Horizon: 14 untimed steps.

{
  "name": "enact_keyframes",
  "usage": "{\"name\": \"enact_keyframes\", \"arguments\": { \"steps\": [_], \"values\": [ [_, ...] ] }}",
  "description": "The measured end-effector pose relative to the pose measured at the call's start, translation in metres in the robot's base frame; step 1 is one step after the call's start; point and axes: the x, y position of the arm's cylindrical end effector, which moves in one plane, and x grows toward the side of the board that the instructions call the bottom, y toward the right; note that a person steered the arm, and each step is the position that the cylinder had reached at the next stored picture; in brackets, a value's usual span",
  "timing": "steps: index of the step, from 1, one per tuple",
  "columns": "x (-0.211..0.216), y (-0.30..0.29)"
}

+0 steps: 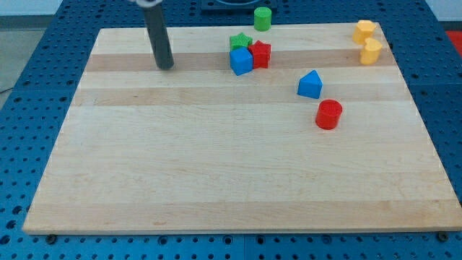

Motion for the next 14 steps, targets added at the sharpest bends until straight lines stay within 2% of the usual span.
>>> {"name": "enact_keyframes", "arguments": {
  "steps": [1, 2, 3, 4, 5, 6, 7, 8, 9, 11, 12, 13, 14],
  "values": [
    [0.058, -0.001],
    [0.018, 0.003],
    [-0.112, 0.054],
    [-0.144, 0.075],
    [-0.141, 0.076],
    [-0.082, 0.014],
    [0.000, -0.046],
    [0.083, -0.059],
    [0.066, -0.042],
    [-0.126, 0.089],
    [-0.145, 0.100],
    [-0.127, 0.096],
    [-0.048, 0.040]
  ]
}}
